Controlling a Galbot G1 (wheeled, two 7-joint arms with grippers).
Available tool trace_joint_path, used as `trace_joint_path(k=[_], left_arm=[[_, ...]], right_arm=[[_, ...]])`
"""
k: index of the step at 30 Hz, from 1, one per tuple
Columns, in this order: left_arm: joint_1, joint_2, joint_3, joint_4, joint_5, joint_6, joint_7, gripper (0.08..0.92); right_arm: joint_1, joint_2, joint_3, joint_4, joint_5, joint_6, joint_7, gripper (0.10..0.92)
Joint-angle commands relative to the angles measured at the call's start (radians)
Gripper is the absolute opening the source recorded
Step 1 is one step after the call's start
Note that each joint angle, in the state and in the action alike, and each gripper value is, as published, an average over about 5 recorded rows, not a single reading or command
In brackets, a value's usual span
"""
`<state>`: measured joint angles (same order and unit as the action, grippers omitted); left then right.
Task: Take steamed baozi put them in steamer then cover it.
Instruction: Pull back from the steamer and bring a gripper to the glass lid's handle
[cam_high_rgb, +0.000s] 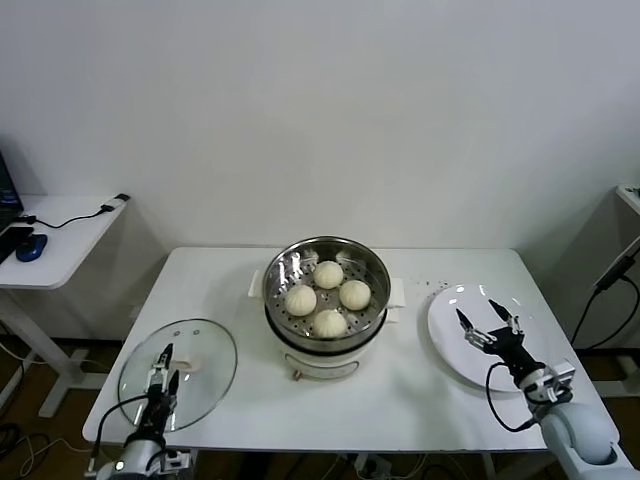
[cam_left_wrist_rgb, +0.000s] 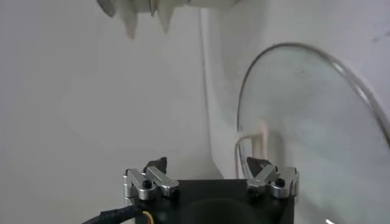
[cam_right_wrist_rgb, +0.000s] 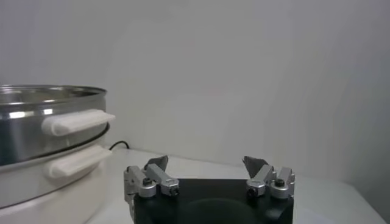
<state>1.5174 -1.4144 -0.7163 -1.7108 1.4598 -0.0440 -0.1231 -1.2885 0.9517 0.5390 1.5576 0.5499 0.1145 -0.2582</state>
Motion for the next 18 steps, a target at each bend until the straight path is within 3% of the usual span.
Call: trace_joint_path(k=[1,18], left_arm=[[-0.146,0.030,-0.005,0.175,0.004,-0.019,-0.049,0.823],[-0.208,0.052,0.007,0.220,-0.044,0.005,-0.038,0.818]], right_arm=[[-0.025,0.010,0.024,-0.009,-0.020,0.009,-0.009,0.823],[-0.013,0.046,0.022,-0.054,-0.063,0.037,-0.036,0.823]])
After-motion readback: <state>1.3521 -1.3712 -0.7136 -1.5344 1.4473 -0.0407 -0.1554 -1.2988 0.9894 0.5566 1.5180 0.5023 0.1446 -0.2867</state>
